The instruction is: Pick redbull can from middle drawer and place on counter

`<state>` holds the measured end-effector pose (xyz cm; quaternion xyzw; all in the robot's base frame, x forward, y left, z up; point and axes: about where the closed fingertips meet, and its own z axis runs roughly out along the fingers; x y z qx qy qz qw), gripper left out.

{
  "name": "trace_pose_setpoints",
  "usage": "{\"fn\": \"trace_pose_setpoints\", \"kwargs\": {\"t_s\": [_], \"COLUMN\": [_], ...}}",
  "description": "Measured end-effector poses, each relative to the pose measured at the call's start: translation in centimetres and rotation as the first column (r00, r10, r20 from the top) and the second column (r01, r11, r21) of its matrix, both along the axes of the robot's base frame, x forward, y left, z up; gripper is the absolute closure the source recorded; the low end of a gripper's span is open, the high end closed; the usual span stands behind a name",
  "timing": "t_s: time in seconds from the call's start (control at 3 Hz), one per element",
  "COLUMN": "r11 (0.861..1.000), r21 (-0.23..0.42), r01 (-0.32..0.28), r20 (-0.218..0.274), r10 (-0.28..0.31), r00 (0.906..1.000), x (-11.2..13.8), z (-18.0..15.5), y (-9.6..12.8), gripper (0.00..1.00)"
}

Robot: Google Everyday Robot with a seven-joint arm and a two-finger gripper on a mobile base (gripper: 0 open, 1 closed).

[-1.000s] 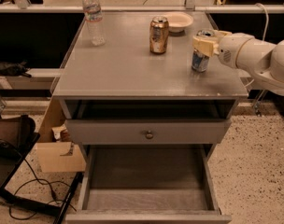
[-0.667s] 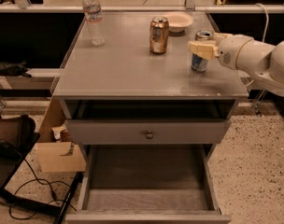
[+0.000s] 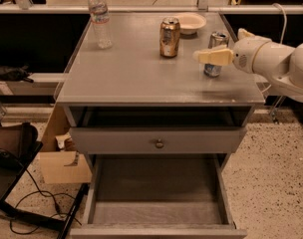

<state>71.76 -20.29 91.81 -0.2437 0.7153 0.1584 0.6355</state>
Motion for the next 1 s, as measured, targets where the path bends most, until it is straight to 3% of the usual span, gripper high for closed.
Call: {"fn": "trace_pose_setpoints", "kwargs": {"t_s": [0.33, 0.67, 1.0], "r11": [0.999, 0.990, 0.942], "r21": [-0.014, -0.117, -0.335], "r01": [-0.042, -0.080, -0.026], "r20": [0.040, 0.088, 0.141], "r10": [0.042, 0.091, 0.077], "r00": [0.9983, 0.9920, 0.9870], "x": [-1.1, -5.7, -11.7], "z": [2.2, 5.7, 9.3], "y": [0.0, -1.4, -3.5], "gripper": [0.00, 0.00, 0.00]}}
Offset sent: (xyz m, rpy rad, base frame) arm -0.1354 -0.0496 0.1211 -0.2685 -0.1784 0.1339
